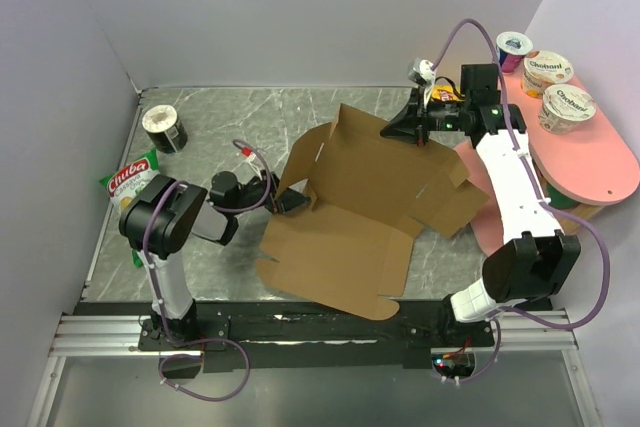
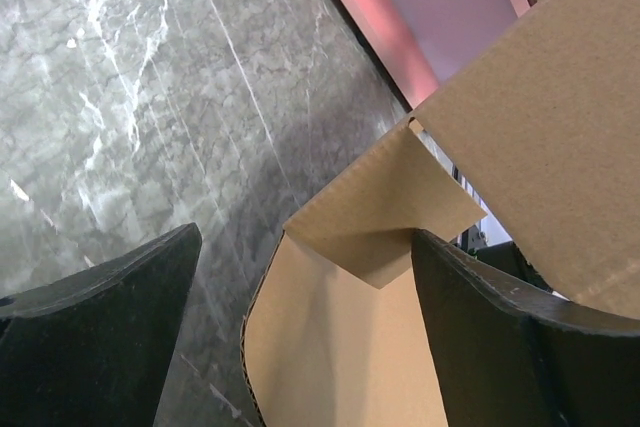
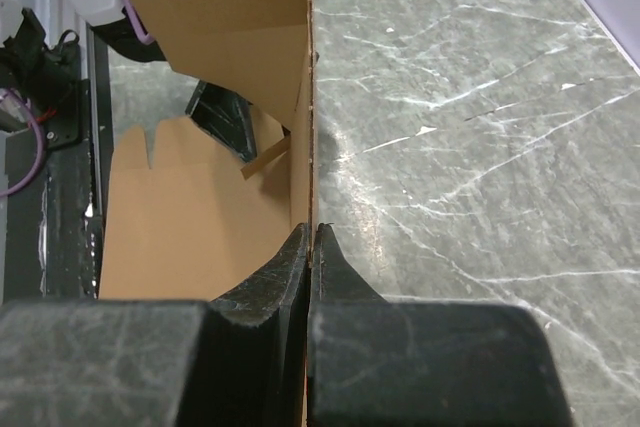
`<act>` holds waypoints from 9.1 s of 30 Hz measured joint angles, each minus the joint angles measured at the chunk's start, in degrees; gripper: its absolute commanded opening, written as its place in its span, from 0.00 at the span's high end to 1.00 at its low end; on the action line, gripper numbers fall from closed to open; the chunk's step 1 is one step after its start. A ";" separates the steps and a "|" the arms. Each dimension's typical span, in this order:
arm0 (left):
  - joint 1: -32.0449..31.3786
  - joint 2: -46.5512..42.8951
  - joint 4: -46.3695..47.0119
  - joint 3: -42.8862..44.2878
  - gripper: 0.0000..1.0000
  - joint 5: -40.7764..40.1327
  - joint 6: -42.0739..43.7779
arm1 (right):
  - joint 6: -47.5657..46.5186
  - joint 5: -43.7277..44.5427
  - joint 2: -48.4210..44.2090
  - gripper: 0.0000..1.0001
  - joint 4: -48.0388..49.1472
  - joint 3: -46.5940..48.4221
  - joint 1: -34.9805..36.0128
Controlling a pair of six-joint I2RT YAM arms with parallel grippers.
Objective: Fold the paper box
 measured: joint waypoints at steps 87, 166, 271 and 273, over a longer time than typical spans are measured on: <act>-2.67 -38.75 -30.97 2.99 0.99 11.15 30.51 | -17.03 -14.53 -2.34 1.00 -28.28 19.58 -0.39; 7.37 -38.34 -26.82 -25.18 0.26 -28.13 7.45 | -21.90 100.67 -1.64 1.00 68.83 -38.47 53.75; 21.44 -29.07 -38.42 -1.01 0.01 -22.10 9.31 | 3.43 52.50 -7.06 1.00 25.07 -23.08 32.17; 21.24 -26.43 -36.09 -1.01 0.01 -20.11 9.88 | 3.10 51.17 -5.77 1.00 24.24 -21.88 31.21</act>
